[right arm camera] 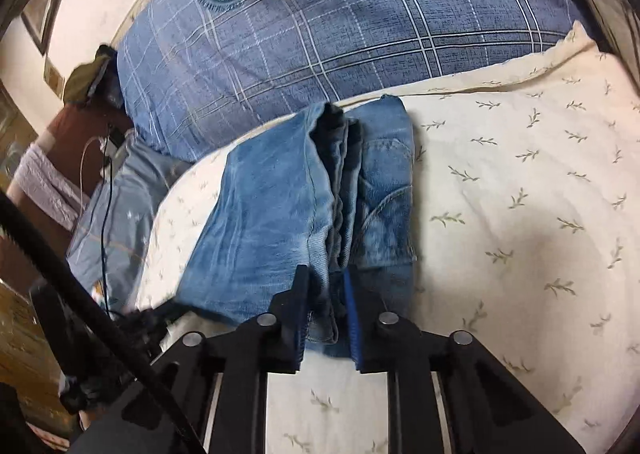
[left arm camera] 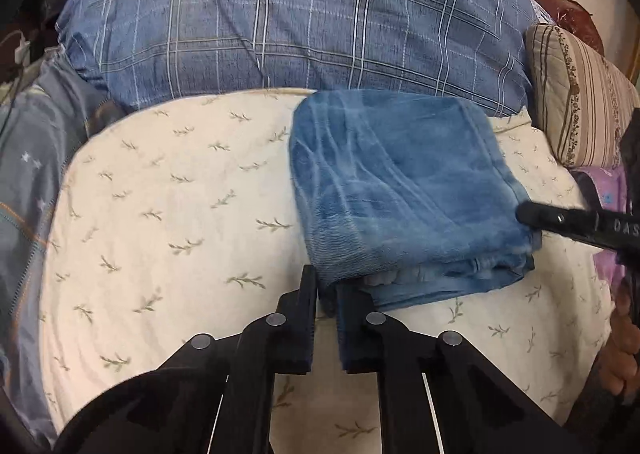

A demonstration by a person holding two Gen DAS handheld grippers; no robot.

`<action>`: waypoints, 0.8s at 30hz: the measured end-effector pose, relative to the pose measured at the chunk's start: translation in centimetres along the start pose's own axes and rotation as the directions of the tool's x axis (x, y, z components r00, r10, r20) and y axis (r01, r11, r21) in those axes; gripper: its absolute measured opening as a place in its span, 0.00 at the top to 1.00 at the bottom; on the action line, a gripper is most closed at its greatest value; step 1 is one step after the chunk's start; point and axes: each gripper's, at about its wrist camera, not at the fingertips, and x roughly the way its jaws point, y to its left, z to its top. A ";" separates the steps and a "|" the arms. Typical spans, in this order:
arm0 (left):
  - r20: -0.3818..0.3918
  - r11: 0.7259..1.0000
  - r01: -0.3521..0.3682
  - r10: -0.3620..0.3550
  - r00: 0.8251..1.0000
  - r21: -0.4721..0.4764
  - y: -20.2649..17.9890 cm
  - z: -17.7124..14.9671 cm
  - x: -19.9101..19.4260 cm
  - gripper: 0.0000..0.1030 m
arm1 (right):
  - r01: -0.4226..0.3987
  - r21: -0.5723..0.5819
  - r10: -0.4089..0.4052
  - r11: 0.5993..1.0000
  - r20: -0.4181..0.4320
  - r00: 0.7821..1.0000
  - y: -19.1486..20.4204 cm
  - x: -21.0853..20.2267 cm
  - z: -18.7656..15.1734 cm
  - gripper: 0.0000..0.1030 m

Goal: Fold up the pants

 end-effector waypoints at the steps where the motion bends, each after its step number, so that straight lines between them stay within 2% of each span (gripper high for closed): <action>1: -0.006 1.000 0.004 -0.004 1.000 -0.013 0.1 0.0 0.1 0.93 | 0.016 -0.014 -0.016 1.000 -0.008 1.000 0.2 0.1 -0.3 0.86; 3: -0.042 1.000 -0.012 0.011 0.999 -0.021 0.3 -0.3 1.0 0.93 | 0.066 -0.039 -0.067 0.997 -0.044 0.997 0.4 1.3 -0.8 0.86; 5: -0.056 1.000 -0.029 0.028 0.998 -0.006 0.1 -0.3 1.3 0.93 | 0.059 -0.036 -0.061 0.998 -0.043 0.997 0.3 1.4 -0.8 0.86; 6: -0.058 1.000 -0.014 0.014 0.998 -0.001 0.1 -0.3 1.1 0.93 | 0.047 -0.043 -0.049 0.998 -0.033 0.998 0.4 1.1 -0.7 0.85; 8: -0.050 1.000 0.013 -0.012 0.999 0.013 -0.2 0.1 0.4 0.88 | 0.022 -0.071 -0.022 0.997 0.001 1.000 0.7 0.2 -0.5 0.79; 9: -0.048 0.999 0.032 -0.030 0.998 0.027 -0.4 0.3 -0.2 0.79 | 0.011 -0.068 -0.010 0.998 0.018 1.000 0.6 -0.2 -0.5 0.75; 10: -0.051 0.997 0.068 -0.066 0.996 0.040 -0.5 0.4 -0.8 0.66 | -0.020 -0.056 0.022 0.998 0.027 0.999 0.4 -0.6 -0.2 0.70; 11: -0.060 0.990 0.132 -0.129 0.990 0.056 -0.5 0.5 -1.4 0.62 | -0.055 -0.044 0.057 0.997 0.035 0.998 0.2 -1.1 0.1 0.54; 12: -0.060 0.980 0.189 -0.185 0.981 0.064 -0.5 0.7 -2.1 0.61 | -0.067 -0.036 0.068 0.997 0.050 0.996 -0.1 -1.5 0.4 0.38; 14: -0.026 0.957 0.287 -0.286 0.958 0.041 0.1 1.5 -3.8 0.60 | -0.052 -0.030 0.054 0.998 0.084 0.995 -0.1 -2.2 1.3 0.33; 16: 0.001 0.943 0.334 -0.334 0.943 0.007 1.0 3.1 -4.3 0.54 | -0.055 -0.034 0.057 0.998 0.068 0.996 -0.1 -2.0 2.9 0.33; 17: 0.009 0.943 0.333 -0.333 0.943 -0.017 1.4 4.4 -4.1 0.53 | -0.045 -0.032 0.046 0.998 0.054 0.997 -0.1 -1.4 4.0 0.33; 19: 0.007 0.960 0.275 -0.275 0.961 -0.051 1.9 7.9 -2.6 0.51 | -0.060 -0.025 0.061 0.998 0.034 0.998 -0.4 0.0 6.1 0.33; 20: 0.009 0.963 0.261 -0.261 0.965 -0.067 2.3 9.4 -1.5 0.49 | -0.075 -0.003 0.075 0.997 0.022 0.997 -0.8 0.9 7.2 0.33; 21: 0.005 0.965 0.243 -0.244 0.970 -0.096 2.8 10.9 0.0 0.47 | -0.090 0.028 0.089 0.996 0.009 0.996 -1.3 1.9 8.3 0.33; 24: -0.026 0.968 0.190 -0.197 0.980 -0.164 4.4 14.0 5.0 0.47 | -0.135 0.097 0.136 0.986 0.001 0.991 -2.6 4.4 10.1 0.35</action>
